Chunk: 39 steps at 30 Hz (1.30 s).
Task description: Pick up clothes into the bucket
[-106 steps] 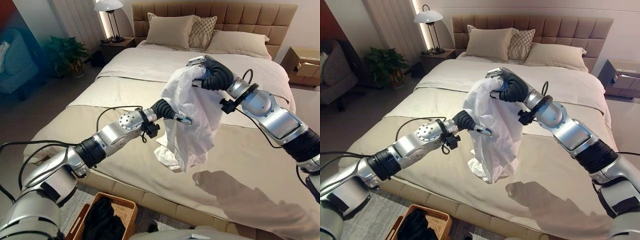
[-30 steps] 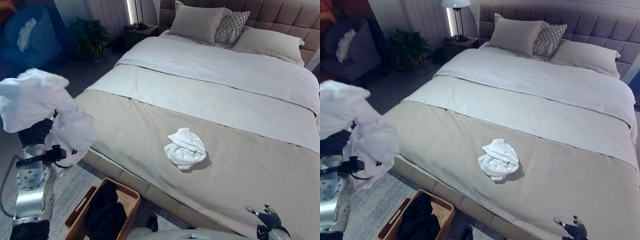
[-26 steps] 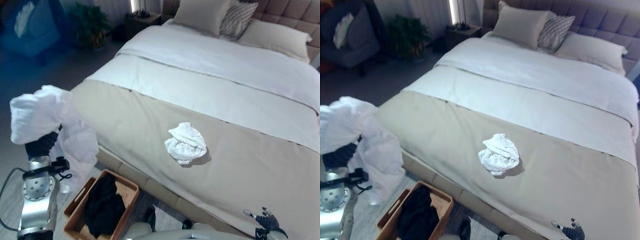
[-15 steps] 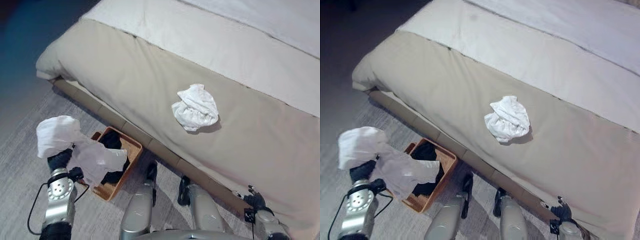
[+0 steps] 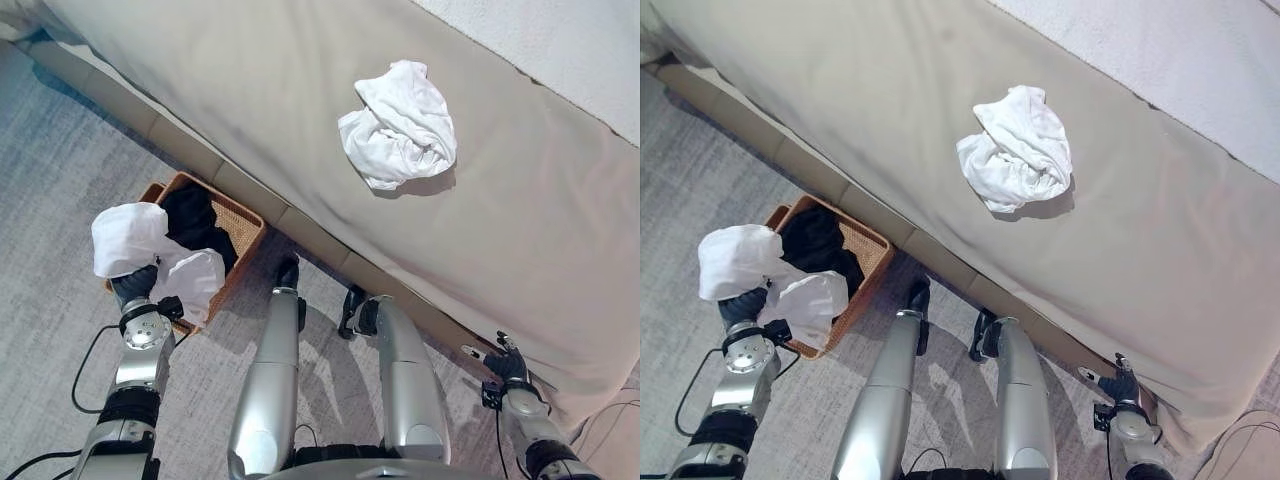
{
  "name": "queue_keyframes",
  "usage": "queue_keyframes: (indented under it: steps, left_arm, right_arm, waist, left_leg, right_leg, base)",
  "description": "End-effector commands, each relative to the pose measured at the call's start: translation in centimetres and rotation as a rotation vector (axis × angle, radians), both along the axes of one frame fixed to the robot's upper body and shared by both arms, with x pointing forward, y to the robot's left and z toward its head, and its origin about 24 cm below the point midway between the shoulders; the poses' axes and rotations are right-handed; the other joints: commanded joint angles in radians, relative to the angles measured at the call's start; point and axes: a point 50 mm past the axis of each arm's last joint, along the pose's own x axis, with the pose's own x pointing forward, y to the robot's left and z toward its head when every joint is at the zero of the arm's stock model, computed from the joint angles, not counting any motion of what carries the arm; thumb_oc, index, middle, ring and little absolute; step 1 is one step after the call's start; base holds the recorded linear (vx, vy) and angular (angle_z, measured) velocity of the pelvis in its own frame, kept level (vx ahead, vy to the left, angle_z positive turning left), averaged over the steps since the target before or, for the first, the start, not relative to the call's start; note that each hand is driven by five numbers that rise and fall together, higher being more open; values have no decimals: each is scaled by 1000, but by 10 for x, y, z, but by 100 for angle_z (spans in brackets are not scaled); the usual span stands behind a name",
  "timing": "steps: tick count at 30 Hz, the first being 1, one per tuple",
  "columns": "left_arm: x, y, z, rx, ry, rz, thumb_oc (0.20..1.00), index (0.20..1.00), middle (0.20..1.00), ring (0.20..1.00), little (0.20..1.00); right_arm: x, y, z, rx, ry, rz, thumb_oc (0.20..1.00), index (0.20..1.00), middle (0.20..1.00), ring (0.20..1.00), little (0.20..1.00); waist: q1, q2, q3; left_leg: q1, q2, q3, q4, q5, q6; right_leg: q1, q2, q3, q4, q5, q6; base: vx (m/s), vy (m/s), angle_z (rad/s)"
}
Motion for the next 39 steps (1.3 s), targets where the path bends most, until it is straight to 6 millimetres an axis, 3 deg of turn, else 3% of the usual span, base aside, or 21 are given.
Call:
queue_keyframes:
  steps: [1,8,18,19,20,32,39]
  left_arm:
    - [-7,37,26,164,-9,101,200,200,200,200,200]
    - [-14,56,44,237,-15,177,200,200,200,200,200]
    - [-24,81,48,355,114,225,216,216,216,216,216]
    - [-24,80,49,386,128,217,865,865,865,865,865]
    - [-23,78,45,376,145,205,1000,1000,1000,1000,1000]
    - [-21,76,49,402,149,190,1000,1000,1000,1000,1000]
    - [-16,77,69,689,265,67,1000,1000,1000,1000,1000]
  right_arm:
    - [-18,-8,-4,-26,9,-49,1000,1000,1000,1000,1000]
    - [-11,-5,0,-11,-30,-53,1000,1000,1000,1000,1000]
    - [-5,0,1,11,-45,-32,1000,1000,1000,1000,1000]
    - [-4,1,1,12,-46,-27,1000,1000,1000,1000,1000]
    - [-5,1,0,13,-37,-25,1000,1000,1000,1000,1000]
    - [2,0,4,18,-51,-17,1000,1000,1000,1000,1000]
    - [3,-9,8,0,-46,1,1000,1000,1000,1000,1000]
  waist:
    - [-13,-17,-37]
    - [-10,-23,-19]
    - [-16,-21,-15]
    - [-17,-22,-15]
    - [-17,-22,-15]
    - [-21,-26,-15]
    - [-26,-15,-15]
  left_leg:
    - [19,-18,13,66,-87,76]
    - [2,-19,14,80,-110,84]
    - [-17,-16,31,92,-125,94]
    - [-21,-15,32,95,-126,95]
    - [-25,-15,35,96,-129,98]
    - [-13,-6,43,68,-125,106]
    - [4,-5,51,53,-118,106]
  right_leg:
    - [24,-41,53,-103,111,84]
    - [15,-40,56,-114,108,87]
    - [-3,-36,70,-120,112,91]
    - [-7,-35,71,-120,114,91]
    - [-11,-34,74,-121,116,93]
    - [-5,-27,88,-165,142,103]
    - [2,-27,96,-168,146,104]
  base:
    - [17,10,5]
    - [8,8,1]
    - [12,25,-3]
    - [17,29,-4]
    - [13,24,-3]
    - [-1,8,-2]
    - [-10,21,-6]
